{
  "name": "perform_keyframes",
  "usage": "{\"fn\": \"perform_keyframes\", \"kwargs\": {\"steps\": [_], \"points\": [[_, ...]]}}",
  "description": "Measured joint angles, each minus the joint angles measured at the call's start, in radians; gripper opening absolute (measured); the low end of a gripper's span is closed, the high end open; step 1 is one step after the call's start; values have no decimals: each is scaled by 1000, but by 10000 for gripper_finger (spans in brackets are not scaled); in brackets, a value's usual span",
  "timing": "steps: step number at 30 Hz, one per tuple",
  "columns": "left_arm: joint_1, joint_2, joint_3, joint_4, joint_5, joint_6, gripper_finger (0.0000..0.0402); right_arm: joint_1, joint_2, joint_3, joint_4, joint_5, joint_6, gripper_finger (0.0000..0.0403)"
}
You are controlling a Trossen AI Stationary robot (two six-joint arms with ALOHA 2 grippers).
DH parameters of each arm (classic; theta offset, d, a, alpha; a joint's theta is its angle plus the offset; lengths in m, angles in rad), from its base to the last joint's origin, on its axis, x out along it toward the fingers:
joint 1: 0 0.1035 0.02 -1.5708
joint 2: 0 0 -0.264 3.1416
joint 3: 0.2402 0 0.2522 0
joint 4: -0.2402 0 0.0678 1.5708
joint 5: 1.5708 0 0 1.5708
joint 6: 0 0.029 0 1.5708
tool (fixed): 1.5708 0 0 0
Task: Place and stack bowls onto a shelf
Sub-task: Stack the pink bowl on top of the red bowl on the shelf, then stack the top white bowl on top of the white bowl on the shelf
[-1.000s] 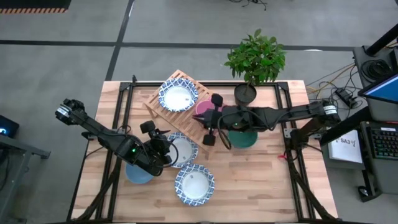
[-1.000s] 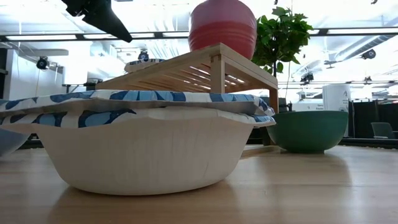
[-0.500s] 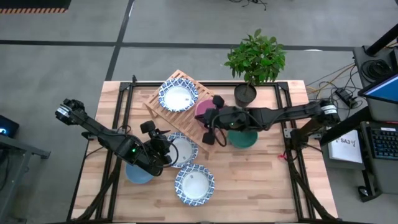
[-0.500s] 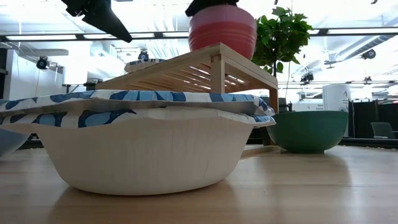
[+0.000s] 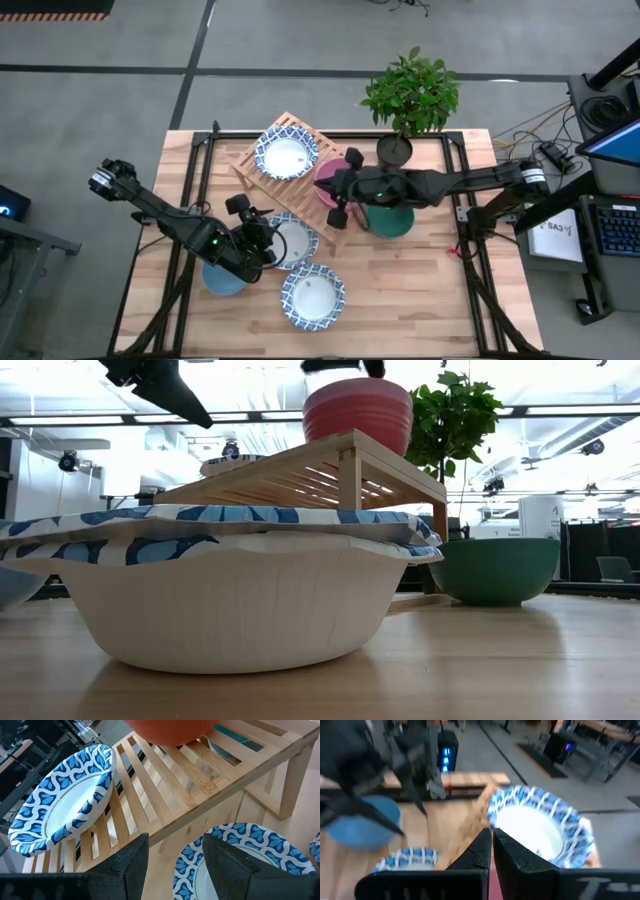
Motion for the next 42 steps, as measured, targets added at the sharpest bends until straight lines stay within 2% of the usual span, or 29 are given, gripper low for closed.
{"fn": "perform_keyframes", "kwargs": {"steps": [9,13,17,23,30,32,35,39,42], "points": [[0,0,0,0,1,0,169,15,12,-38,12,27,14,9],[-1,0,0,0,28,-8,169,75,-68,-35,23,38,-22,9],[-1,0,0,2,69,-32,169,176,-164,-89,9,112,-30,9],[-1,0,29,3,183,-139,169,411,-292,-213,6,251,-37,9],[-5,-1,40,13,301,-273,169,634,-380,-386,54,263,-16,9],[-5,3,40,33,331,-274,169,669,-396,-429,77,263,-5,9],[-7,31,40,93,376,-199,169,697,-402,-488,119,266,5,9],[-7,101,40,127,543,-86,169,715,-401,-536,166,266,5,9],[-7,170,40,129,590,-59,169,716,-400,-553,166,265,16,9]]}}
